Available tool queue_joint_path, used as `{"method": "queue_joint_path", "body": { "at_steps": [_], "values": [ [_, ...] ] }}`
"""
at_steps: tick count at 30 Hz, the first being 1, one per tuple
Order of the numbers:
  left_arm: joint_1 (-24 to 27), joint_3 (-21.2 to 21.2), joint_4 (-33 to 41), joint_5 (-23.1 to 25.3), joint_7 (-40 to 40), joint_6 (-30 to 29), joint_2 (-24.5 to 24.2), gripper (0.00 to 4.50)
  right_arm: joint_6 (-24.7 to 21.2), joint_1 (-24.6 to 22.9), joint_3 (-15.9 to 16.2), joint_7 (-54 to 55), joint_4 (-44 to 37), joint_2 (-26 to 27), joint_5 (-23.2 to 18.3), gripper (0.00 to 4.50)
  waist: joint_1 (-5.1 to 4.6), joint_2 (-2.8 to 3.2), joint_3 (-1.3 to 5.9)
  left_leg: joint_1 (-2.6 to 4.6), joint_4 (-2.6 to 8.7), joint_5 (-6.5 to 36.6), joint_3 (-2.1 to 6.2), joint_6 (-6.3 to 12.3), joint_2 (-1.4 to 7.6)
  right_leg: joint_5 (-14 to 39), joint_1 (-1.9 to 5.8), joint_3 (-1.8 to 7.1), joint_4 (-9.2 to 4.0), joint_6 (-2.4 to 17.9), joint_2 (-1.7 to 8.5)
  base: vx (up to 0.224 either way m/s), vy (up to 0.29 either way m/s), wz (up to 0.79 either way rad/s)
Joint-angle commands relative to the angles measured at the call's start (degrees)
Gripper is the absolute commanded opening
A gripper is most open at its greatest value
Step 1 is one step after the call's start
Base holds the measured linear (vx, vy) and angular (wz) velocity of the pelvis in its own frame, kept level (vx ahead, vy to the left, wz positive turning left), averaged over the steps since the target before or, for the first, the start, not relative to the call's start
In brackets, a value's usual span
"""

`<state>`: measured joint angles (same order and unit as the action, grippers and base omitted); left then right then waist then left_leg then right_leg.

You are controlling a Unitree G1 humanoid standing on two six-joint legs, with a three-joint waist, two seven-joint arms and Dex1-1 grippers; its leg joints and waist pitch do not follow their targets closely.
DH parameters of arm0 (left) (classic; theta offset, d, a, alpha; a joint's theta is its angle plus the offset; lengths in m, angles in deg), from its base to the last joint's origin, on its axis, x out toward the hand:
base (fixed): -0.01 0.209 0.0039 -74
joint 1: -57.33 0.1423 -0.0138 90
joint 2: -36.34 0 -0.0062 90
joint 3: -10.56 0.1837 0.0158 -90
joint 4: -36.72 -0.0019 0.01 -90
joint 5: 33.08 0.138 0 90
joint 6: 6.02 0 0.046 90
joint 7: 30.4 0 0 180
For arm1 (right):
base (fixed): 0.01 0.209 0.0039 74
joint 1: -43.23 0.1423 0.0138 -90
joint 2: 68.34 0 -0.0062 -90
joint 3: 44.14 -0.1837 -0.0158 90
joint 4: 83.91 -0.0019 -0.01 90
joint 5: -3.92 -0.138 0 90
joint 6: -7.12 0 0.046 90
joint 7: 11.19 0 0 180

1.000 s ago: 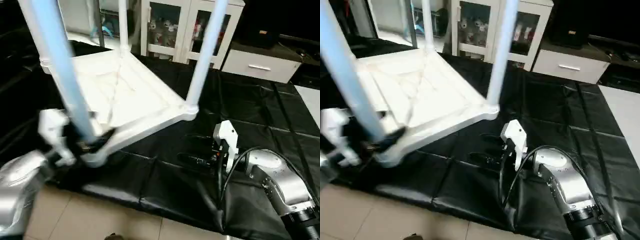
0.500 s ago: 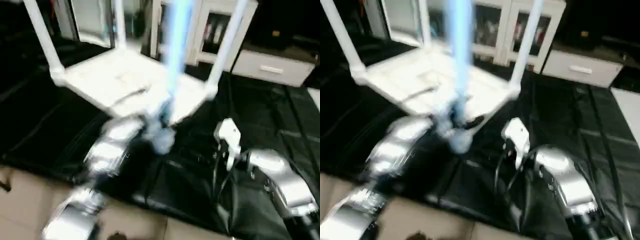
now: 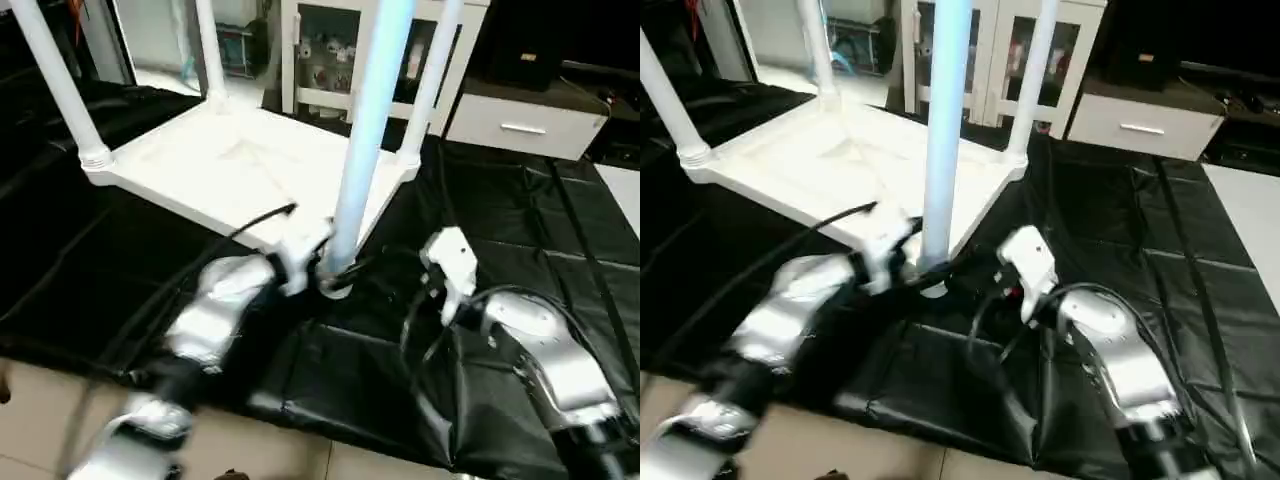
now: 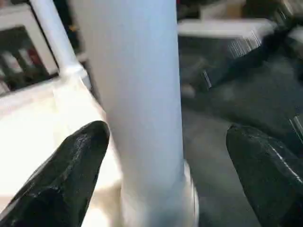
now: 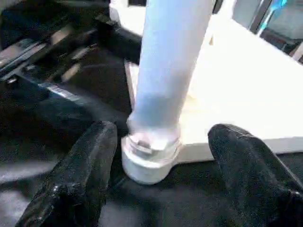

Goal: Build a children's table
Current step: Rotate table base

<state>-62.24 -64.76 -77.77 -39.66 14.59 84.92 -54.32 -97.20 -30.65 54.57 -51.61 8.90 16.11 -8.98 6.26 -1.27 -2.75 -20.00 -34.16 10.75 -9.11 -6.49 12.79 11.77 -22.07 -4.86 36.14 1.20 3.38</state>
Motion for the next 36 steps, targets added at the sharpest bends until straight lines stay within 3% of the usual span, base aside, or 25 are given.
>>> {"method": "queue_joint_path", "body": {
  "at_steps": [1, 7, 10, 12, 13, 16, 19, 24, 30, 36],
  "values": [
    [-0.3, -0.6, 1.1, -0.4, 1.8, -0.4, -0.7, 4.42, 0.6, 0.9, -0.9, 0.1, 0.2, -0.3, 0.2, 3.43, 0.01, 0.41, 3.46, 0.38, 4.17, 11.9, -0.18, 0.38, 0.72, 8.8, 2.56, 3.34, -4.68, 9.1, 4.36, 0.0, 0.0, 0.0],
    [-6.5, -0.3, -11.7, 5.6, 0.6, 5.9, -3.5, 4.42, 1.2, 2.3, 0.4, 0.8, 1.2, 1.6, 1.3, 3.43, 0.23, 0.55, 3.64, 0.29, 4.2, 10.7, -0.14, -0.07, 0.61, 7.0, 2.78, 3.36, -4.41, 8.5, 4.49, 0.0, 0.0, 0.0],
    [-10.9, 2.8, -18.4, 9.2, 1.9, 7.7, -4.8, 4.42, 0.8, 2.9, 1.7, 0.7, 0.5, 2.6, 1.4, 3.43, 0.15, 0.75, 3.78, 0.04, 4.17, 9.4, -0.03, -0.21, 0.54, 4.2, 3.0, 3.41, -4.11, 8.7, 4.53, 0.0, 0.0, 0.0],
    [-10.9, 2.9, -18.5, 9.2, 1.9, 7.7, -4.8, 4.42, 0.8, 2.9, 1.8, 0.7, 0.5, 2.7, 1.4, 3.43, 0.1, 0.69, 3.79, 0.12, 4.13, 9.3, -0.02, -0.33, 0.6, 3.3, 3.0, 3.43, -3.98, 9.1, 4.54, 0.0, 0.0, 0.0],
    [-13.8, 5.4, -22.6, 12.9, 1.6, 9.2, -5.8, 4.42, 0.9, 3.9, 2.0, 2.9, 1.3, 4.0, 2.5, 3.43, 0.05, 0.99, 3.67, 0.06, 4.15, 9.3, -0.06, -0.32, 0.47, 3.0, 2.88, 3.44, -4.15, 9.4, 4.41, 0.0, 0.0, 0.0],
    [-17.6, 8.2, -28.4, 17.6, 2.5, 11.4, -6.6, 4.42, 0.5, 5.4, 2.0, 6.1, 2.0, 6.1, 3.6, 3.43, -0.27, 1.12, 3.74, 0.28, 4.25, 10.1, 0.03, -1.32, 0.32, 4.8, 2.92, 3.51, -4.29, 8.6, 4.45, 0.0, 0.0, 0.0],
    [-20.7, 10.4, -32.8, 20.9, 3.1, 11.7, -6.4, 4.42, 0.3, 6.7, 1.5, 8.6, 2.6, 7.9, 4.0, 3.43, -0.2, 1.39, 3.83, 0.3, 4.16, 9.5, 0.08, -1.61, 0.48, 1.8, 2.95, 3.57, -3.86, 10.2, 4.54, 0.0, 0.0, 0.0],
    [-23.7, 12.8, -36.8, 23.9, 2.9, 11.7, -6.4, 4.42, 0.0, 7.8, 0.9, 11.6, 4.1, 9.9, 4.4, 3.43, -0.07, 1.54, 3.81, 0.3, 4.15, 9.5, 0.09, -1.77, 0.53, -0.7, 3.1, 3.64, -3.58, 11.6, 4.67, 0.0, 0.0, 0.0],
    [-26.9, 16.0, -43.2, 28.7, 4.8, 13.8, -6.1, 4.42, -0.8, 8.8, 1.9, 12.5, 5.8, 12.1, 5.0, 3.43, 0.17, 1.53, 3.66, 0.37, 4.26, 10.7, 0.08, -1.71, 0.5, 1.6, 3.09, 3.76, -3.93, 11.6, 4.82, 0.0, 0.0, 0.0],
    [-27.1, 17.0, -45.2, 29.8, 7.6, 14.9, -5.9, 4.42, -1.1, 10.2, 2.4, 14.4, 8.7, 13.5, 6.1, 3.43, 0.16, 1.63, 3.66, 0.34, 4.31, 10.1, 0.09, -1.85, 0.59, 0.7, 3.11, 3.79, -3.72, 12.3, 4.93, 0.0, 0.0, 0.0]
  ]
}}
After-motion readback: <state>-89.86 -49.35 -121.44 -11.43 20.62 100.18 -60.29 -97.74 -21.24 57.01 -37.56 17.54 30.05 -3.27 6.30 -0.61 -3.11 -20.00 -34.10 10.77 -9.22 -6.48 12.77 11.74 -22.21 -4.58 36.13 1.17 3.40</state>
